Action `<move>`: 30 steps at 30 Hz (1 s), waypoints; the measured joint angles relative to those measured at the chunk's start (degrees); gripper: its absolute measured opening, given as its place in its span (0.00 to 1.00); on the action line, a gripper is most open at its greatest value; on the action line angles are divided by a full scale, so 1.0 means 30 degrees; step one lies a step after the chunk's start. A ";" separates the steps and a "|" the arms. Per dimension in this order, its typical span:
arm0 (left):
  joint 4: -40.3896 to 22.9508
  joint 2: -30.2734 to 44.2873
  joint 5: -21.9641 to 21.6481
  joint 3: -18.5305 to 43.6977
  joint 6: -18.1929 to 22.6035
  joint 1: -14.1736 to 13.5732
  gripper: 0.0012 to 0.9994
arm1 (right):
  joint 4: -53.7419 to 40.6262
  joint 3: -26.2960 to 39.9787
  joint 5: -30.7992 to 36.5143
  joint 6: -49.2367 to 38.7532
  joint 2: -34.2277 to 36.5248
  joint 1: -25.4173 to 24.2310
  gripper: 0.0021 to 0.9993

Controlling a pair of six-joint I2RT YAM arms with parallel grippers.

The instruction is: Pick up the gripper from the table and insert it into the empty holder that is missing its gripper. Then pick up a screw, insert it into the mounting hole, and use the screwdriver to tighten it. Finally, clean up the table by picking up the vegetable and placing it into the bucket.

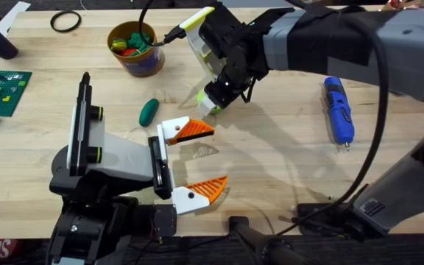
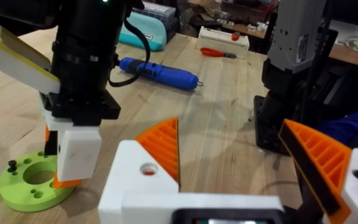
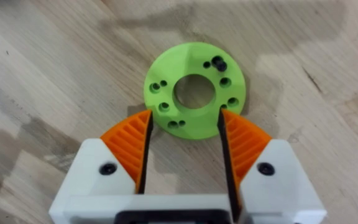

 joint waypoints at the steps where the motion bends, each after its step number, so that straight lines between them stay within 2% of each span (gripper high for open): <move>1: 0.0031 0.0000 -0.0001 0.0000 -0.0007 0.0000 0.99 | -0.0009 -0.0001 0.0029 0.0029 0.0016 -0.0003 0.62; 13: 0.0037 0.0000 -0.0007 0.0000 -0.0020 0.0000 0.99 | 0.0196 -0.0007 0.0037 0.0044 0.0017 -0.0015 0.63; 30: 0.0037 0.0000 -0.0007 0.0000 -0.0020 0.0000 0.99 | 0.3213 -0.0007 0.0044 0.0044 0.0018 -0.0015 0.63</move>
